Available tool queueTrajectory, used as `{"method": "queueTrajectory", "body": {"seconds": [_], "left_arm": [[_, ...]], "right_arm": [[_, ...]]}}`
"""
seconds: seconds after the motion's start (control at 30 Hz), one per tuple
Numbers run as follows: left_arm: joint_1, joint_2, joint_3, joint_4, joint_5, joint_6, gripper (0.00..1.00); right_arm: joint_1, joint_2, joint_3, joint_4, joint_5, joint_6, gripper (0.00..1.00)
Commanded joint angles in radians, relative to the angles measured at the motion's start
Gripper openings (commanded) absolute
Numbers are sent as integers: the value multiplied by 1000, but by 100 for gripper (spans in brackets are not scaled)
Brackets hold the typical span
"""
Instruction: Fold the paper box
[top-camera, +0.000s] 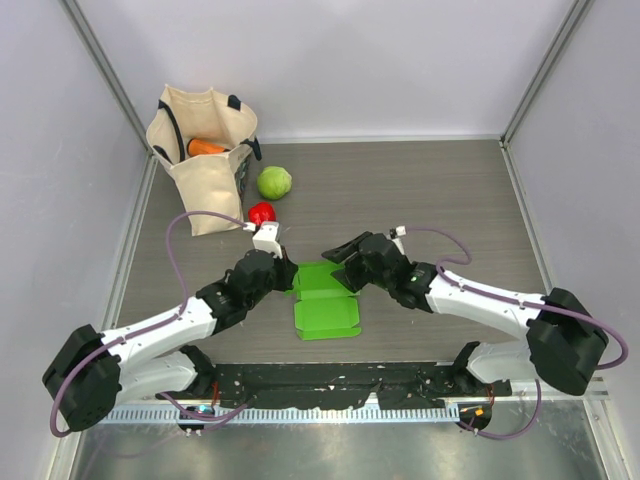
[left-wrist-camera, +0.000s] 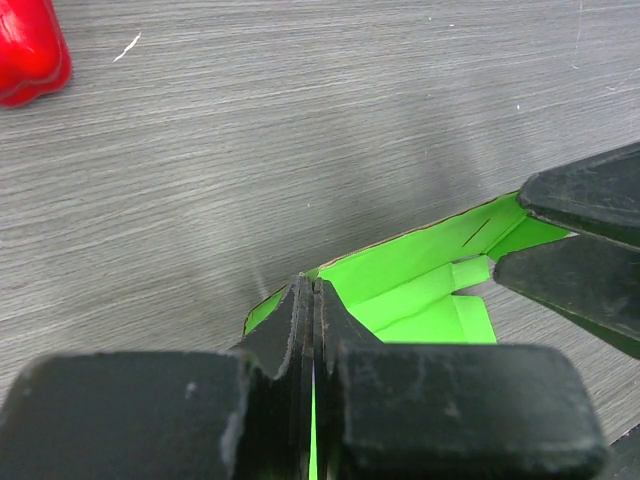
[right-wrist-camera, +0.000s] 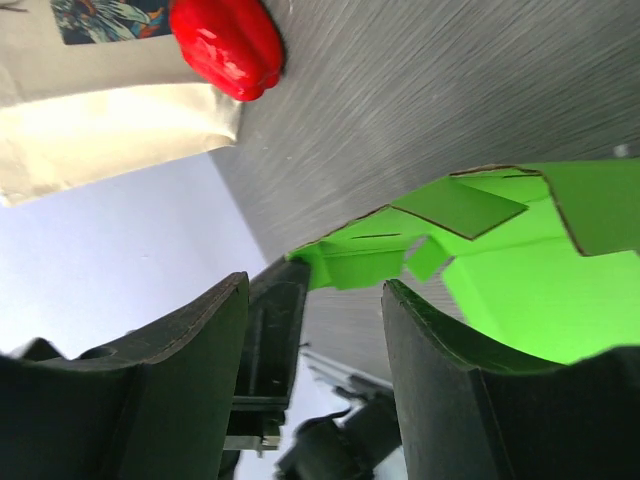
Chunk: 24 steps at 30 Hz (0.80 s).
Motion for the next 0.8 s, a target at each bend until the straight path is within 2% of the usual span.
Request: {"method": "queueTrajectory", "body": {"seconds": [0.0, 0.13, 0.37, 0.77], "left_arm": [[0, -13, -4, 69, -19, -1, 0], [1, -16, -4, 66, -19, 15, 0], [-2, -17, -7, 72, -34, 30, 0], [-16, -2, 1, 74, -51, 76, 0]], "right_arm": [[10, 28, -29, 203, -9, 245, 60], [13, 71, -35, 249, -25, 327, 53], [20, 162, -34, 326, -75, 408, 50], [20, 212, -29, 322, -58, 427, 47]]}}
